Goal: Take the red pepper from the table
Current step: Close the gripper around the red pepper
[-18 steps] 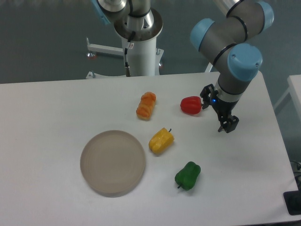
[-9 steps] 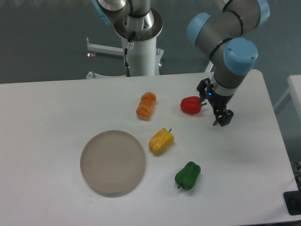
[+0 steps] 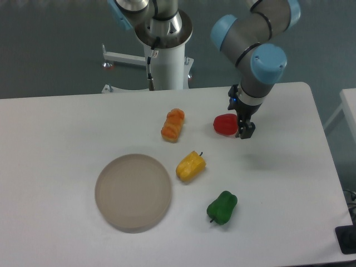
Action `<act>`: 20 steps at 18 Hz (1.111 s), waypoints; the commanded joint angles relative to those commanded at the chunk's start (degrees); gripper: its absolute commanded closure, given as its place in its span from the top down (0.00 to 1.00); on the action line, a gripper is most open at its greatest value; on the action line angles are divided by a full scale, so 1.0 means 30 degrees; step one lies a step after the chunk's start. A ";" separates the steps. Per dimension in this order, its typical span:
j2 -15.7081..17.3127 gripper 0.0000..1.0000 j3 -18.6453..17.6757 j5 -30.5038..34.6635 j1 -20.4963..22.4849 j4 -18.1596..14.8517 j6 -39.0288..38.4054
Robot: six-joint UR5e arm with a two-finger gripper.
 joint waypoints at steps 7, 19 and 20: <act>0.0030 1.00 -0.1113 -0.0058 0.0146 0.1137 0.0676; -0.0234 0.44 -0.1760 -0.0176 0.0498 0.2344 0.0647; -0.0234 0.42 -0.1702 -0.0176 0.0498 0.2344 0.0617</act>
